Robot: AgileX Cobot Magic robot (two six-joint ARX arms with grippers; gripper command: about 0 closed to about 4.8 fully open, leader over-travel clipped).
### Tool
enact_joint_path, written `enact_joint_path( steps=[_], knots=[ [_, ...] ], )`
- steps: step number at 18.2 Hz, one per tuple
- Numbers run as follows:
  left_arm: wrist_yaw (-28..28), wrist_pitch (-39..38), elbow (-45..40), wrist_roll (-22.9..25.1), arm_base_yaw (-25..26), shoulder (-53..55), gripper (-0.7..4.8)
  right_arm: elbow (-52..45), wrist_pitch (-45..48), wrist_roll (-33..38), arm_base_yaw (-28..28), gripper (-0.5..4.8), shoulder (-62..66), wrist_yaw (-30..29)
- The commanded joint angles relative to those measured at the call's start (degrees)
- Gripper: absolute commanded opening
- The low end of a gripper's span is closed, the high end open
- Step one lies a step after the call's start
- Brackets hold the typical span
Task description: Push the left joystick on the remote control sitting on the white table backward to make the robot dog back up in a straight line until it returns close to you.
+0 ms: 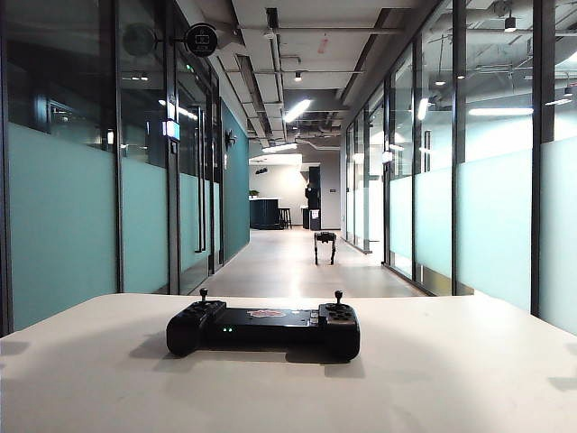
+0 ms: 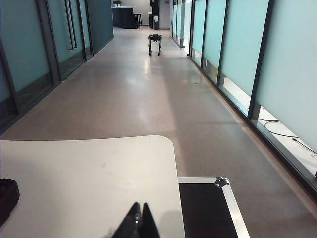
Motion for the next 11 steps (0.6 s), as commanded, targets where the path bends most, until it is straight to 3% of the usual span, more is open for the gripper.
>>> enact_joint_path(
  steps=[1, 11],
  knots=[
    [0.0, 0.9, 0.2, 0.0, 0.0, 0.0, -0.06, -0.5, 0.8, -0.1, 0.1, -0.01, -0.2, -0.4],
    [-0.1, 5.3, 0.8, -0.2, 0.0, 0.0, -0.06, 0.5, 2.5, -1.6, 0.1, -0.02, -0.2, -1.6]
  ],
)
